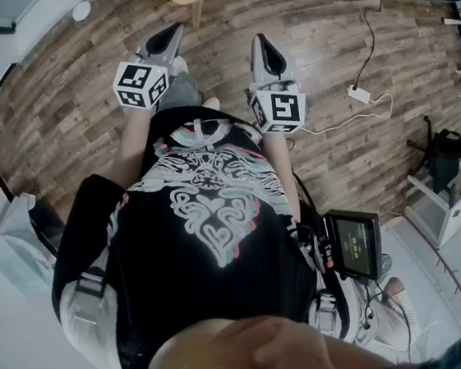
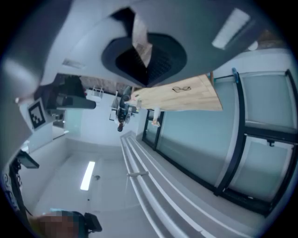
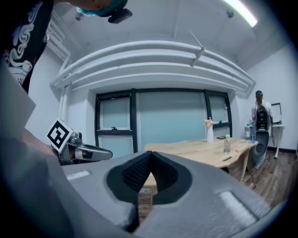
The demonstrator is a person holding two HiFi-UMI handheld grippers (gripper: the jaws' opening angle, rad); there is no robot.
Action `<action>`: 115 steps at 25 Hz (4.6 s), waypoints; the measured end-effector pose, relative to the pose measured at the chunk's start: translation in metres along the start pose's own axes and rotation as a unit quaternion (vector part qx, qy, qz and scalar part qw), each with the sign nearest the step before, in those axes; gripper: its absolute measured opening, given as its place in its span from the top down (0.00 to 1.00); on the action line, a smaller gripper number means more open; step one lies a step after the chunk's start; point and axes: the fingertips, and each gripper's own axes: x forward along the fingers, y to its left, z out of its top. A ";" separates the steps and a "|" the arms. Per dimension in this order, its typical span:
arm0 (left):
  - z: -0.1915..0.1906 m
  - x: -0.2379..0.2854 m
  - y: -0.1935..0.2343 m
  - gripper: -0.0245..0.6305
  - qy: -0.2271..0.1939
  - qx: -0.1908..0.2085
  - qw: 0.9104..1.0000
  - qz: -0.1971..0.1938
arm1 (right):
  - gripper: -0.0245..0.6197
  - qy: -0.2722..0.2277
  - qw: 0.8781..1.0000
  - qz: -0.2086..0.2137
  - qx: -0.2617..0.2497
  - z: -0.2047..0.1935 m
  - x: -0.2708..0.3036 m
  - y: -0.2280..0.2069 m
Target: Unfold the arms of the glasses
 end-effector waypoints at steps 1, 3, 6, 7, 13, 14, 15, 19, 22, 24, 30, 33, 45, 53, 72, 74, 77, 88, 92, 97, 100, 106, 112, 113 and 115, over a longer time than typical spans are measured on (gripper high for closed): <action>0.001 -0.007 0.002 0.98 -0.002 0.013 1.000 0.005 | 0.97 -0.003 1.000 -0.002 -0.005 0.003 -0.003 0.005; 0.004 -0.019 0.006 0.98 -0.005 0.034 0.999 0.016 | 0.97 -0.007 1.000 -0.003 -0.013 0.008 -0.006 0.015; 0.008 -0.034 0.014 0.98 -0.008 0.047 0.998 0.032 | 0.97 -0.010 1.000 0.007 -0.016 0.011 0.000 0.028; 0.010 -0.038 0.016 0.98 -0.012 0.049 0.998 0.038 | 0.97 -0.010 1.000 0.012 -0.015 0.012 0.003 0.031; 0.017 -0.055 0.021 0.98 -0.026 0.048 0.997 0.048 | 0.96 -0.012 1.000 0.017 0.015 0.005 0.004 0.043; 0.017 -0.056 0.021 0.98 -0.025 0.048 0.997 0.048 | 0.96 -0.013 1.000 0.016 0.017 0.005 0.003 0.043; 0.016 -0.056 0.021 0.98 -0.023 0.047 0.997 0.048 | 0.96 -0.013 1.000 0.015 0.017 0.005 0.003 0.043; 0.007 -0.056 0.011 0.98 -0.011 0.045 0.998 0.041 | 0.96 -0.005 1.000 0.014 0.025 0.000 -0.004 0.043; 0.002 -0.055 0.003 0.98 -0.006 0.047 0.998 0.037 | 0.96 -0.001 1.000 0.018 0.021 -0.002 -0.008 0.045; 0.001 -0.052 0.000 0.98 -0.006 0.048 0.998 0.035 | 0.96 0.000 1.000 0.018 0.017 -0.002 -0.008 0.044; -0.001 -0.031 0.012 0.98 0.001 0.046 0.998 0.033 | 0.96 0.005 1.000 0.008 0.019 -0.006 0.008 0.026; 0.007 -0.009 0.027 0.98 0.001 0.048 0.998 0.031 | 0.96 0.013 1.000 0.003 0.020 -0.009 0.029 0.013; 0.053 0.140 0.142 0.98 0.017 0.049 0.999 0.008 | 0.96 0.042 0.999 -0.016 0.021 -0.002 0.202 -0.069; 0.086 0.203 0.205 0.98 0.015 0.060 0.998 -0.010 | 0.96 0.066 0.997 -0.015 0.024 0.002 0.293 -0.087; 0.100 0.280 0.244 0.98 0.018 0.012 0.998 -0.058 | 0.97 -0.031 0.999 -0.012 0.014 0.050 0.351 -0.122; 0.103 0.287 0.245 0.98 0.017 0.004 0.998 -0.056 | 0.96 -0.035 0.999 0.006 0.021 0.050 0.357 -0.130; 0.106 0.308 0.245 0.98 0.023 0.004 0.999 -0.041 | 0.97 -0.027 0.998 0.028 0.041 0.040 0.374 -0.155; 0.093 0.320 0.251 0.98 0.077 0.058 0.995 0.021 | 0.96 0.037 0.994 0.087 0.052 -0.004 0.405 -0.173; 0.084 0.308 0.254 0.98 0.095 0.075 0.992 0.031 | 0.96 0.051 0.994 0.097 0.021 -0.012 0.405 -0.161; 0.072 0.319 0.248 0.98 0.113 0.101 0.988 0.033 | 0.96 0.067 0.992 0.104 0.007 -0.020 0.403 -0.166; 0.063 0.323 0.241 0.98 0.126 0.134 0.983 0.020 | 0.96 0.078 0.992 0.101 0.002 -0.029 0.402 -0.167; 0.054 0.332 0.237 0.98 0.144 0.172 0.975 0.008 | 0.96 0.089 0.990 0.106 -0.011 -0.039 0.402 -0.163; 0.040 0.335 0.240 0.98 0.174 0.192 0.966 -0.003 | 0.96 0.101 0.989 0.108 -0.012 -0.042 0.409 -0.154; 0.038 0.336 0.239 0.98 0.178 0.194 0.965 -0.011 | 0.96 0.105 0.989 0.107 -0.013 -0.045 0.411 -0.153; 0.032 0.341 0.238 0.98 0.183 0.195 0.963 -0.027 | 0.96 0.113 0.988 0.104 -0.011 -0.052 0.416 -0.154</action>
